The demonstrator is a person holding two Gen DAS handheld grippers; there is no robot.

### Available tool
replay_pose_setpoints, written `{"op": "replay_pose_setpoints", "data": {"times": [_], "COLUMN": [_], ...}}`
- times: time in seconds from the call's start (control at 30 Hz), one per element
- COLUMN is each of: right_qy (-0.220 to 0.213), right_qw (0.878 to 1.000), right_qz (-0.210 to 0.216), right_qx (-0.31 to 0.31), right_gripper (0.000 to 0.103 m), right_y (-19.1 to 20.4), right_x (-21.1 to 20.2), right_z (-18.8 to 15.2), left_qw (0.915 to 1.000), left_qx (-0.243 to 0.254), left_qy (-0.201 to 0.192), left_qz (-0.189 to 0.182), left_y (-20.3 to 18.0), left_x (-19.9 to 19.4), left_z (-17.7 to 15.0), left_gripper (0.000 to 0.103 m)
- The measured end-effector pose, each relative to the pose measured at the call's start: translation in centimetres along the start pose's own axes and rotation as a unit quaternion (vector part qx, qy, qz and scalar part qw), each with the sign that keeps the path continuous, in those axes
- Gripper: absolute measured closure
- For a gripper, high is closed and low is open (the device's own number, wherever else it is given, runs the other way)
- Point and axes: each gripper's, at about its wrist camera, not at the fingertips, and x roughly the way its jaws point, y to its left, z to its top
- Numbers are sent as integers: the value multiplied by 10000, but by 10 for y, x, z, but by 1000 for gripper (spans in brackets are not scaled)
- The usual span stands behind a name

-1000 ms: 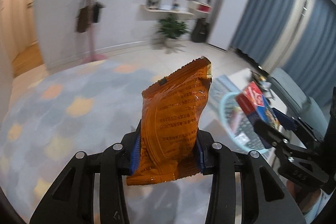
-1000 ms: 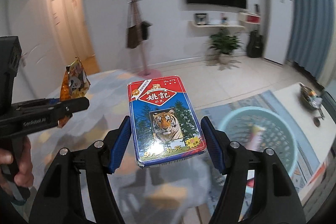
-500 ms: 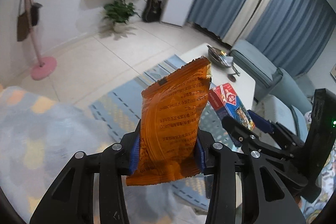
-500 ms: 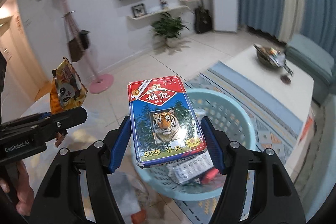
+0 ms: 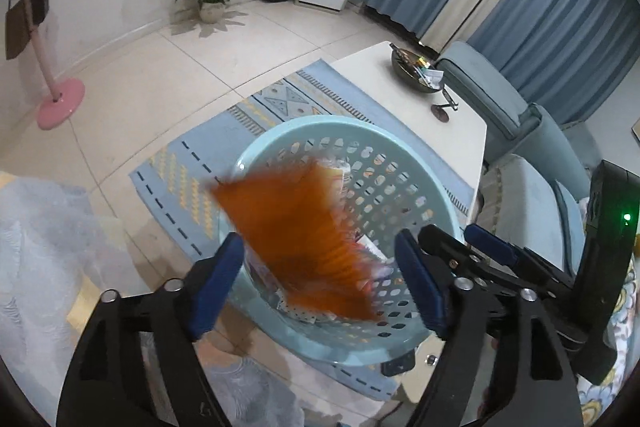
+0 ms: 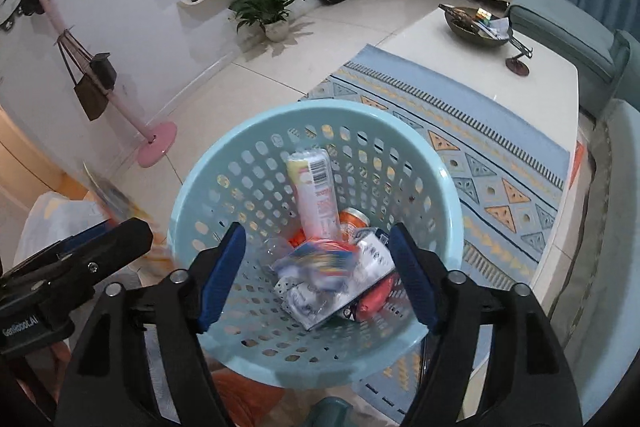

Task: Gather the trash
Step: 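Carry the snack bag and tiger box over the basket and open both tools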

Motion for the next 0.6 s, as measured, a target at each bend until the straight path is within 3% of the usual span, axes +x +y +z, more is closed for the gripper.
{"op": "replay_pose_setpoints", "data": {"times": [0.37, 0.6], "right_qy": [-292, -814], "right_qw": [9987, 9926], "right_qz": [140, 243], "right_qx": [-392, -865], "right_gripper": [32, 32], "right_y": [28, 69], "right_x": [-41, -85], "right_z": [-17, -35], "left_qw": [9990, 9941], "left_qx": [-140, -124], "left_qy": [-381, -1066], "left_qz": [-196, 163], "left_y": [7, 16], "left_x": [-50, -116], "left_z": [-18, -47], "left_gripper": [20, 20]}}
